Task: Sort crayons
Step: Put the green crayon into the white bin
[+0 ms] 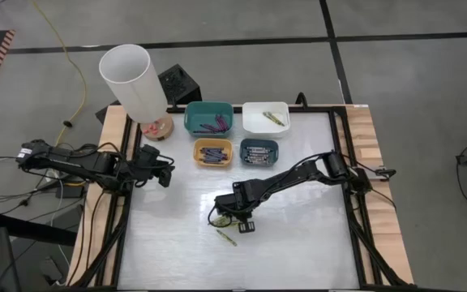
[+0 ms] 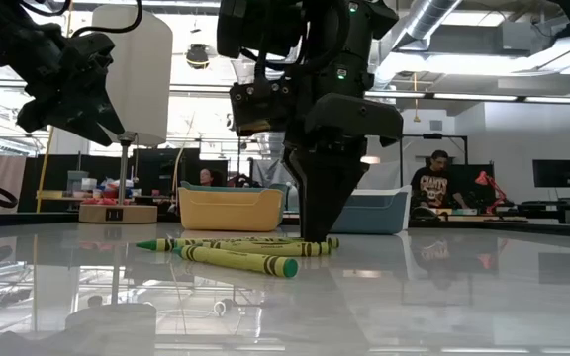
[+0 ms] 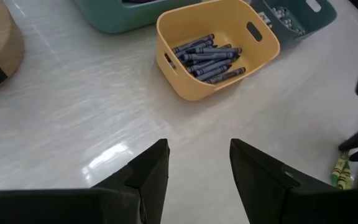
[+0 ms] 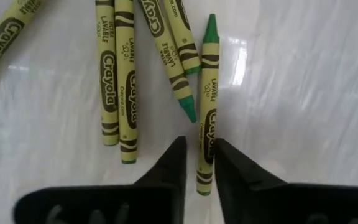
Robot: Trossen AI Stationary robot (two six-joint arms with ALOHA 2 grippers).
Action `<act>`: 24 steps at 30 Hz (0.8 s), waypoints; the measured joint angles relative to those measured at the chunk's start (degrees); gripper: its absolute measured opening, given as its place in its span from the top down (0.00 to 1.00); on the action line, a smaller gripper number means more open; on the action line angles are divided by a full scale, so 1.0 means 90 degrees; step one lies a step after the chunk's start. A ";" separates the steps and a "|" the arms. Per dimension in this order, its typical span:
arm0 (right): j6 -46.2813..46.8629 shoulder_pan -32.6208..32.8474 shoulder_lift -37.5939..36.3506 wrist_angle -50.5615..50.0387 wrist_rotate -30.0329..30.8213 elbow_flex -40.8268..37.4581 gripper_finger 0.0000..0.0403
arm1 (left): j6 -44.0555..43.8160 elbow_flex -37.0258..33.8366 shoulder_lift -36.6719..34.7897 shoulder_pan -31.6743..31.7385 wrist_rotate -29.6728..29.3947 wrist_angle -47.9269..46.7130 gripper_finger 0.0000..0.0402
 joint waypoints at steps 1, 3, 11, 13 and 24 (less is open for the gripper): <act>0.0074 0.0006 0.0002 0.0000 0.0052 0.0000 0.83 | 0.0000 0.0000 0.0000 0.0001 -0.0023 -0.0014 0.60; 0.0200 0.0015 0.0005 -0.0001 0.0065 -0.0005 0.88 | 0.0004 0.0000 0.0000 -0.0001 -0.0030 -0.0038 0.60; 0.0722 0.0015 0.0000 -0.0002 0.0189 -0.0017 0.98 | 0.0004 0.0000 0.0000 0.0000 -0.0049 -0.0055 0.60; 0.0764 0.0015 -0.0010 -0.0002 0.0197 -0.0017 0.99 | 0.0004 0.0000 0.0000 -0.0001 -0.0051 -0.0055 0.60; 0.0686 -0.0435 -0.1015 -0.0260 0.0692 -0.0044 1.00 | 0.0001 0.0000 0.0001 -0.0001 -0.0074 -0.0059 0.60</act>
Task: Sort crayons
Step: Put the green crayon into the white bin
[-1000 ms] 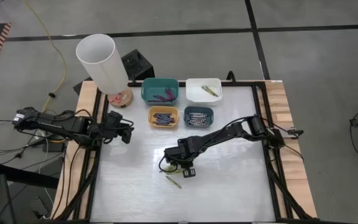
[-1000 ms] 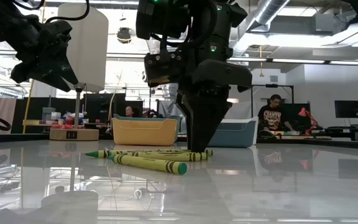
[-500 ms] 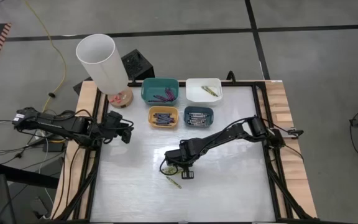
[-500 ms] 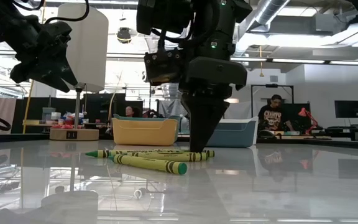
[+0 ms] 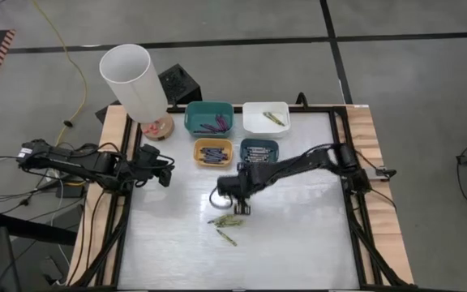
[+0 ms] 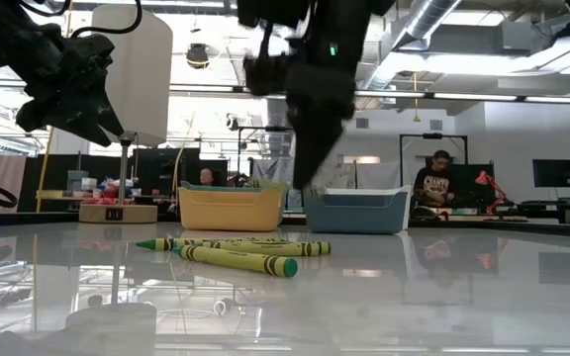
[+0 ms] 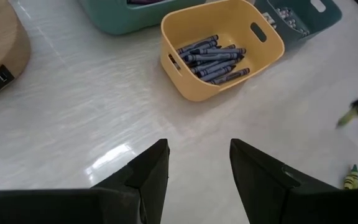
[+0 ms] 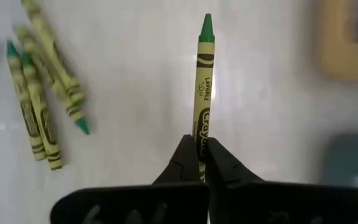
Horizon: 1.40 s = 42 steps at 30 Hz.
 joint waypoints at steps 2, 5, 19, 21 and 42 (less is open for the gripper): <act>-0.0037 -0.0204 -0.0262 0.0000 0.0000 0.0005 1.00 | -0.0002 0.0000 0.0002 0.0002 -0.0018 0.0000 0.60; -0.0174 -0.0540 -0.0650 -0.0007 0.0263 0.0005 1.00 | -0.0012 0.0000 0.0002 0.0001 -0.0027 0.0002 0.60; -0.0406 -0.2716 -0.1856 -0.0337 0.1083 0.0015 1.00 | -0.0307 0.0000 0.0000 0.0000 -0.0016 0.0005 0.60; -0.0414 -0.3026 -0.1839 -0.0413 0.1088 0.0012 1.00 | -0.0311 0.0000 0.0002 0.0002 -0.0016 0.0006 0.60; -0.0571 -0.4161 -0.1766 0.1365 0.0772 -0.2038 1.00 | -0.0318 0.0000 0.0001 0.0000 -0.0207 0.0006 0.60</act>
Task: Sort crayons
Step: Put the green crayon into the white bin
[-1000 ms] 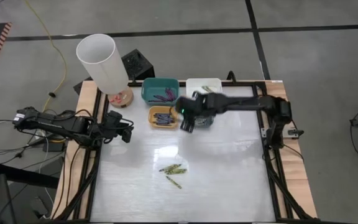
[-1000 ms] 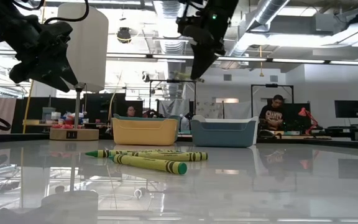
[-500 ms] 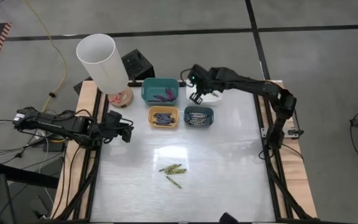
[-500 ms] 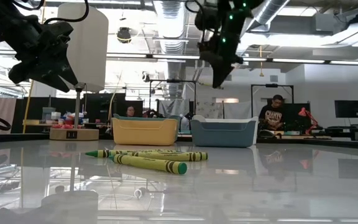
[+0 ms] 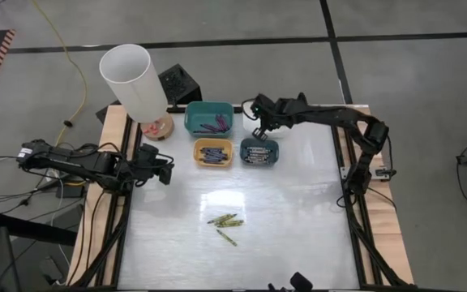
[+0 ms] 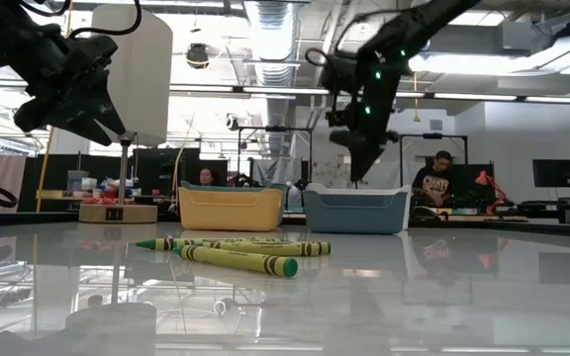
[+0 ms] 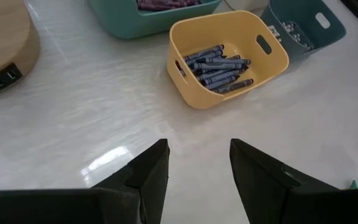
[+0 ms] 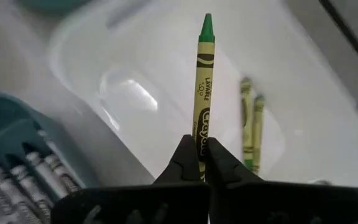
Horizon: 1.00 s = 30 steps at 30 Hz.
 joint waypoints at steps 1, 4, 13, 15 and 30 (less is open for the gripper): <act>0.0023 -0.0014 0.0001 0.0140 -0.0032 -0.0146 1.00 | 0.0000 0.0000 0.0000 0.0000 -0.0031 -0.0001 0.60; 0.0237 -0.0097 0.0017 0.0387 -0.0058 -0.0381 1.00 | 0.0000 0.0000 0.0000 0.0000 -0.0070 -0.0001 0.60; 0.0289 -0.0439 0.0007 0.0782 -0.0410 -0.0485 0.99 | 0.0000 0.0000 0.0000 0.0001 -0.0091 -0.0001 0.60; 0.0289 -0.0467 0.0007 0.0782 -0.0411 -0.0485 0.97 | 0.0000 0.0000 -0.0001 0.0000 -0.0091 -0.0001 0.60; 0.0340 -0.0663 0.0007 0.0855 -0.0452 -0.0485 0.77 | 0.0000 0.0000 -0.0002 0.0002 -0.0091 -0.0001 0.60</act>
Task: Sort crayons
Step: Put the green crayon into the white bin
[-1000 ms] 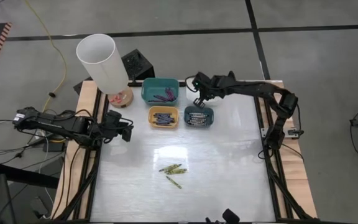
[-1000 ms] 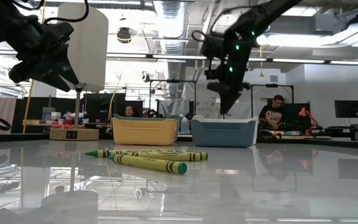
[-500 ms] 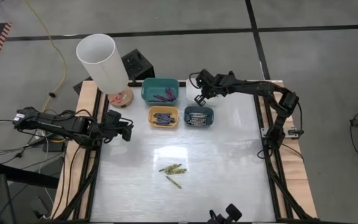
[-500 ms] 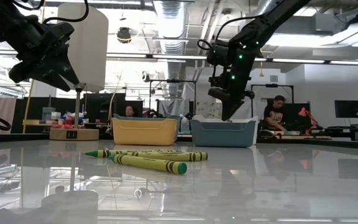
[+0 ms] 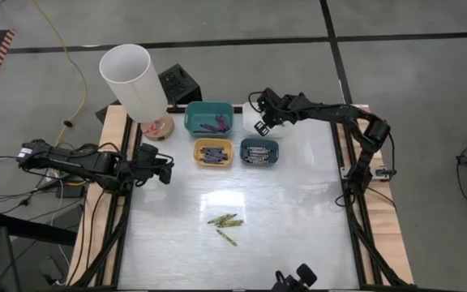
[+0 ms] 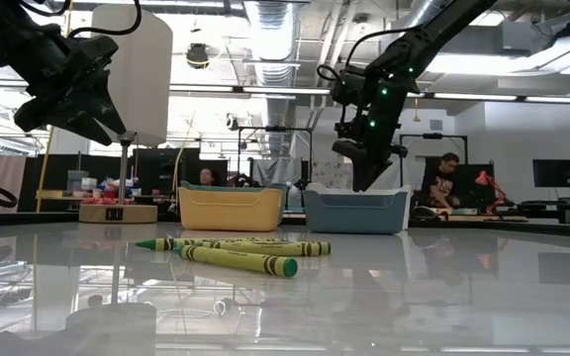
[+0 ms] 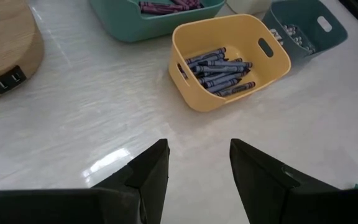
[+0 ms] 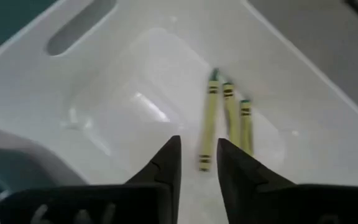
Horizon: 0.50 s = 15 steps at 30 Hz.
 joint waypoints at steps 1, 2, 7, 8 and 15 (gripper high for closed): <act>-0.0002 0.0001 0.0000 0.0001 -0.0128 0.0000 0.76 | 0.0000 0.0000 0.0000 -0.0001 0.0000 0.0000 0.60; -0.0012 0.0021 0.0000 0.0014 -0.0316 0.0000 0.74 | 0.0000 0.0000 0.0002 -0.0002 0.0000 0.0000 0.60; -0.0288 0.0271 0.0000 0.0036 -0.1519 0.0002 0.71 | 0.0000 0.0000 0.0001 -0.0002 0.0000 0.0000 0.60; -0.0293 0.0358 -0.0002 0.0037 -0.1661 0.0004 0.71 | 0.0000 0.0000 0.0002 -0.0002 0.0000 0.0000 0.60; -0.0772 0.1347 -0.0002 0.0133 -0.2356 0.0005 0.71 | 0.0000 0.0000 0.0001 0.0000 0.0000 0.0000 0.60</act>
